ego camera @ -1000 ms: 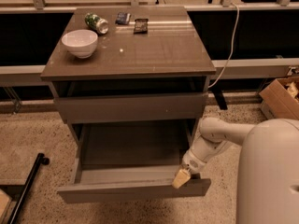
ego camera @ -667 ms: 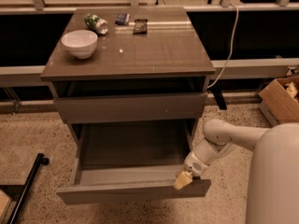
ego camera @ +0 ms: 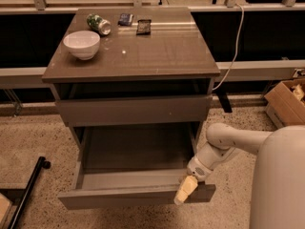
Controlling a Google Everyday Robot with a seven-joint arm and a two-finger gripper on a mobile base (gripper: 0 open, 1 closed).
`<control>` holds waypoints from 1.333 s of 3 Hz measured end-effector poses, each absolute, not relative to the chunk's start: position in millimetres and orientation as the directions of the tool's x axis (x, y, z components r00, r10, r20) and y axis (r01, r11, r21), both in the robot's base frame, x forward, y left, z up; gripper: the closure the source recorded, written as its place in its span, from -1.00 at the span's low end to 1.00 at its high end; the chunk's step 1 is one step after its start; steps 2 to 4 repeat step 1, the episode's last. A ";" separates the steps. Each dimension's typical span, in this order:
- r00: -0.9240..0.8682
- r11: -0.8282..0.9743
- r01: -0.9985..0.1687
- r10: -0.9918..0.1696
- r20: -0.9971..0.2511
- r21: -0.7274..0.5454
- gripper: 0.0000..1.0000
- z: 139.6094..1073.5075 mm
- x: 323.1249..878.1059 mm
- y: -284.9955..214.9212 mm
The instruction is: Open middle drawer
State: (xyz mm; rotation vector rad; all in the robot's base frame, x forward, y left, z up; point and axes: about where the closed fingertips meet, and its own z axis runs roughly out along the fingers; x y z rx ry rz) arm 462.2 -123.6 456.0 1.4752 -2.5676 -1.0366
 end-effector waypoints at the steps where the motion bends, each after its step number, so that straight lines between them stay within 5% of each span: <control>1: -0.558 0.338 -0.767 -0.772 -0.306 0.545 -1.00 455.3 461.4 -123.0; 4: -0.558 0.338 -0.767 -0.772 -0.306 0.545 -1.00 455.3 461.4 -123.0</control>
Offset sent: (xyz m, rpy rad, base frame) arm 0.0000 0.0000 0.0000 0.0000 0.0000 0.0000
